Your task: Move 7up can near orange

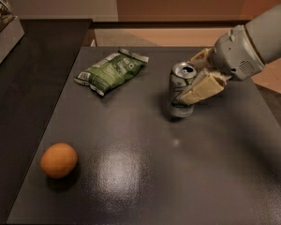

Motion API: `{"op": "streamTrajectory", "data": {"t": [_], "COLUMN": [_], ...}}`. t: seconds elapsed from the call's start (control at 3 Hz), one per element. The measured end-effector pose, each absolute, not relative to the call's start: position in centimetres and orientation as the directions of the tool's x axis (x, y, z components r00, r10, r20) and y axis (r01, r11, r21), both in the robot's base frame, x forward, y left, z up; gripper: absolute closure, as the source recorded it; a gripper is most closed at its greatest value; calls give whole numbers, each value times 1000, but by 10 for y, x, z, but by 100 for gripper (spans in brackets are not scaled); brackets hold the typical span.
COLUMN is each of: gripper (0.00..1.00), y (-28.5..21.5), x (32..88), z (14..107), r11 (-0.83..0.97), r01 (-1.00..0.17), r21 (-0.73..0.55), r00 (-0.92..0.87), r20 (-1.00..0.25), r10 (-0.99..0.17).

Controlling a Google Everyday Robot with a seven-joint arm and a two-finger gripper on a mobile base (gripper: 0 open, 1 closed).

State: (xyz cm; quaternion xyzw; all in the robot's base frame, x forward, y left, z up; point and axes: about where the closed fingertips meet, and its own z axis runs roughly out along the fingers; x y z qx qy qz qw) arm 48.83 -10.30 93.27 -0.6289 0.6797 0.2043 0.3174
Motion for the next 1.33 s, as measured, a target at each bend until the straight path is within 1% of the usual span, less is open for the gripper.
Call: {"op": "streamTrajectory", "data": {"t": [0.67,1.33], "gripper": [100,100], "y": [-31,23], "x": [446,429], "z": [930,926], "r11": [-99,-243], "r01": [-979,-953], "r21": [-176,-183], "r00": [193,301], "r20": [-673,-683], "r10": [-714,-665]}}
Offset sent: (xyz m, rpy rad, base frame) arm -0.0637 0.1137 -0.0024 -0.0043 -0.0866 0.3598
